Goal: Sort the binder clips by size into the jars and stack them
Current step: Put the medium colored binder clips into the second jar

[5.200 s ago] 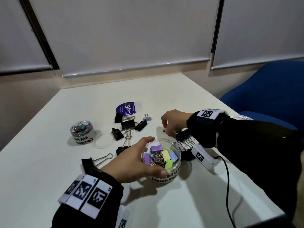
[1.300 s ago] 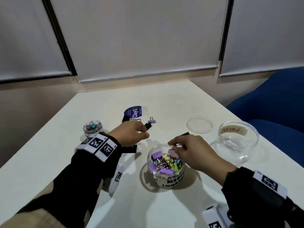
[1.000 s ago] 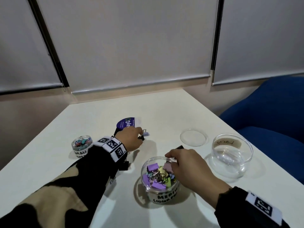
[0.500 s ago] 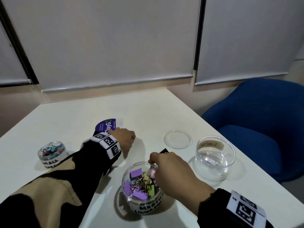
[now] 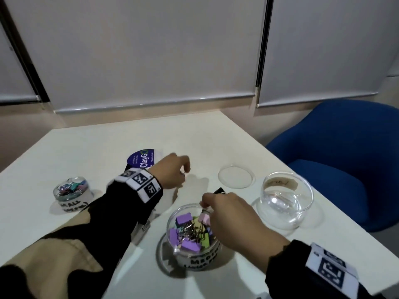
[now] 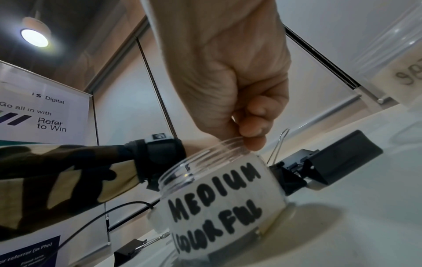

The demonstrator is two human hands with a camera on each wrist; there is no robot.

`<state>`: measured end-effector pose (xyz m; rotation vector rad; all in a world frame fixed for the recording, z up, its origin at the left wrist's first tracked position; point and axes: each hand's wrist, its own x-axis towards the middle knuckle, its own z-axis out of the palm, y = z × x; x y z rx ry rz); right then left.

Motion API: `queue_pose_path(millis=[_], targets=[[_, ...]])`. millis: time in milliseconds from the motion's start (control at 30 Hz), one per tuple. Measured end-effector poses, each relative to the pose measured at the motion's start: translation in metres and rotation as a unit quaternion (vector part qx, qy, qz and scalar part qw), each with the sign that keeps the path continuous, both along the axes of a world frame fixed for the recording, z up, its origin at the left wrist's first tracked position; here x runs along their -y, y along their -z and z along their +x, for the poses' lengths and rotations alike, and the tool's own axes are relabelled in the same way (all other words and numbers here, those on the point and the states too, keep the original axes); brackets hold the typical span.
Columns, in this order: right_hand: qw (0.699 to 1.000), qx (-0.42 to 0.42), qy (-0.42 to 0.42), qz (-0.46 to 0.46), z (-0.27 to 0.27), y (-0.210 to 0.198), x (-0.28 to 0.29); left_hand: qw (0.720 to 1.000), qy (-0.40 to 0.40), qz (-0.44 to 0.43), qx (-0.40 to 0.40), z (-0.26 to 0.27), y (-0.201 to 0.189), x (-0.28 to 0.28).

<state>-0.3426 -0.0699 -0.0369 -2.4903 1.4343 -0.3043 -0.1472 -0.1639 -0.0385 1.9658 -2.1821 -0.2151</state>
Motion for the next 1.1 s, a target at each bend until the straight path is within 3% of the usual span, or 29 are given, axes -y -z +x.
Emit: queue_pose_path(millis=[200, 433, 533, 700, 967, 1100], targets=[[0.999, 0.052, 0.011, 0.007, -0.003, 0.007, 0.003, 0.973, 0.017, -0.031, -0.226, 0.012, -0.040, -0.065], [0.999, 0.033, 0.015, -0.001, -0.004, 0.011, -0.001, 0.967, 0.058, -0.028, -0.247, 0.001, -0.061, -0.127], [0.999, 0.029, 0.018, 0.001, -0.004, 0.008, -0.003, 0.974, 0.060, -0.057, -0.213, -0.007, -0.055, -0.140], [0.999, 0.043, 0.028, 0.015, -0.003, 0.010, -0.004, 0.997, 0.075, -0.023, 0.000, -0.022, -0.003, -0.152], [0.999, 0.024, 0.027, 0.020, -0.001, 0.005, -0.003, 0.999, 0.013, 0.030, -0.020, -0.025, 0.011, -0.163], [0.999, 0.020, 0.016, 0.033, -0.001, -0.002, -0.005, 1.000, 0.000, 0.016, -0.006, -0.036, 0.005, -0.170]])
